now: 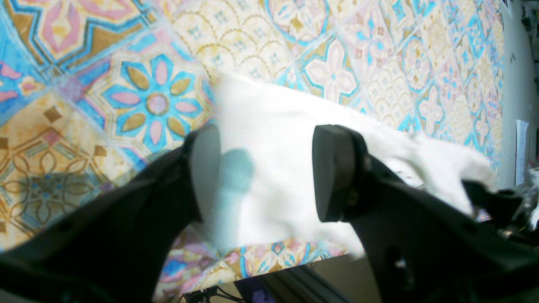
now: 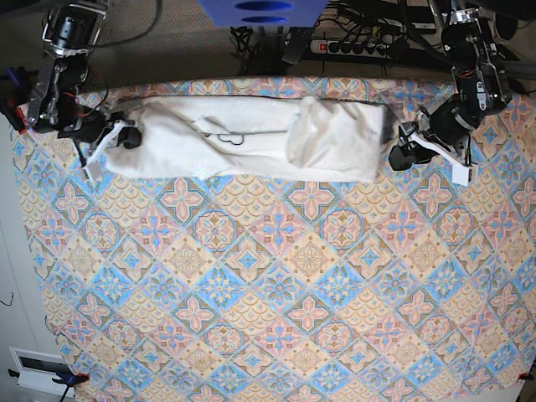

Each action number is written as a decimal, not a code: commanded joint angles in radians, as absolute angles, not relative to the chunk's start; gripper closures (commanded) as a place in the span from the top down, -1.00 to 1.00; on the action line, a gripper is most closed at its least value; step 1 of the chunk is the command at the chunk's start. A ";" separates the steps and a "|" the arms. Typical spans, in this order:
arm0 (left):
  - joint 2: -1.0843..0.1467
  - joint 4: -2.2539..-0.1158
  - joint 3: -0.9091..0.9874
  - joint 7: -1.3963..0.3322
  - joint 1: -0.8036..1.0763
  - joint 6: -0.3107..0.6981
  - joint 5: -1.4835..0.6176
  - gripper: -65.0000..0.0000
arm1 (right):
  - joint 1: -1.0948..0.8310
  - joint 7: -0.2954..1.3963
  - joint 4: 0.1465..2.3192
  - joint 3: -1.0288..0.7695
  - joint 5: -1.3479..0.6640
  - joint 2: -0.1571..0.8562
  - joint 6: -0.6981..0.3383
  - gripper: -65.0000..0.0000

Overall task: Fold the T-shirt properly
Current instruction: 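Grasp the strip end with the right gripper and fold it toward the middle, then lift the folded end with the right gripper and lay it over the bundle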

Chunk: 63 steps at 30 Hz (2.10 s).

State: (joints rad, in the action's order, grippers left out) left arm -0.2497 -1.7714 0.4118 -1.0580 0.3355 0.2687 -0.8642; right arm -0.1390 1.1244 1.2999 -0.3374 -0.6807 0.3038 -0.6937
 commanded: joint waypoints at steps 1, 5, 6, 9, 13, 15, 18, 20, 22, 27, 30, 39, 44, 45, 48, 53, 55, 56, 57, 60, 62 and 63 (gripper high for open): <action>-0.260 -1.787 0.418 -1.043 0.332 0.274 -0.878 0.08 | -0.124 1.116 1.314 -0.340 -0.700 0.335 -0.698 -0.88; -0.260 -1.787 0.420 -1.041 0.332 0.274 -0.877 0.08 | -0.094 1.116 1.314 -0.340 -0.700 0.397 -0.698 -0.88; -0.260 -1.787 0.420 -1.041 0.332 0.274 -0.877 0.08 | -0.091 1.116 1.314 -0.340 -0.700 0.414 -0.698 -0.88; -0.260 -1.787 0.420 -1.041 0.332 0.272 -0.877 0.08 | -0.087 1.113 1.316 -0.341 -0.700 0.455 -0.698 -0.88; -0.260 -1.785 0.420 -1.041 0.334 0.272 -0.877 0.08 | -0.087 1.115 1.325 -0.338 -0.700 0.489 -0.698 -0.88; -0.260 -1.785 0.420 -1.041 0.332 0.272 -0.877 0.08 | -0.094 1.115 1.340 -0.335 -0.700 0.495 -0.698 -0.88; -0.260 -1.782 0.420 -1.041 0.334 0.272 -0.875 0.08 | -0.114 1.116 1.451 -0.321 -0.702 0.489 -0.698 -0.88; -0.260 -1.761 0.420 -1.041 0.338 0.272 -0.877 0.08 | -0.151 1.116 1.517 -0.282 -0.702 0.489 -0.698 -0.88; -0.260 -1.751 0.420 -1.041 0.338 0.272 -0.877 0.07 | -0.162 1.116 1.575 -0.236 -0.702 0.489 -0.698 -0.88; -0.260 -1.750 0.420 -1.041 0.344 0.272 -0.857 0.07 | -0.160 1.116 1.672 -0.122 -0.702 0.435 -0.698 -0.88; -0.257 -1.750 0.420 -1.041 0.344 0.272 -0.802 0.07 | -0.162 1.116 1.709 -0.071 -0.702 0.394 -0.698 -0.88; -0.252 -1.750 0.418 -1.041 0.346 0.272 -0.759 0.07 | -0.160 1.116 1.784 0.077 -0.702 0.278 -0.698 -0.88; -0.252 -1.750 0.415 -1.041 0.346 0.272 -0.754 0.07 | -0.157 1.116 1.784 0.153 -0.702 0.222 -0.698 -0.88; -0.252 -1.750 0.415 -1.041 0.346 0.272 -0.754 0.07 | -0.148 1.116 1.784 0.163 -0.702 0.213 -0.698 -0.88; -0.252 -1.735 0.414 -1.041 0.346 0.272 -0.754 0.07 | -0.117 1.116 1.784 0.214 -0.700 0.186 -0.698 -0.88; -0.252 -1.692 0.414 -1.040 0.343 0.272 -0.757 0.07 | -0.073 1.116 1.776 0.266 -0.699 0.130 -0.698 -0.87; -0.252 -1.684 0.414 -1.040 0.344 0.272 -0.759 0.07 | -0.047 1.118 1.774 0.292 -0.670 0.114 -0.698 -0.87; -0.252 -1.681 0.414 -1.040 0.344 0.272 -0.759 0.07 | -0.030 1.116 1.773 0.305 -0.644 0.114 -0.698 -0.87; -0.252 -1.675 0.414 -1.040 0.344 0.272 -0.759 0.07 | -0.008 1.118 1.770 0.323 -0.611 0.114 -0.698 -0.87; -0.252 -1.675 0.414 -1.040 0.341 0.274 -0.759 0.07 | 0.042 1.121 1.724 0.407 -0.544 0.113 -0.698 -0.81; -0.252 -1.676 0.414 -1.040 0.340 0.274 -0.759 0.07 | 0.068 1.119 1.670 0.469 -0.503 0.113 -0.698 -0.71; -0.252 -1.676 0.414 -1.040 0.338 0.274 -0.762 0.07 | 0.081 1.119 1.647 0.503 -0.481 0.113 -0.698 -0.65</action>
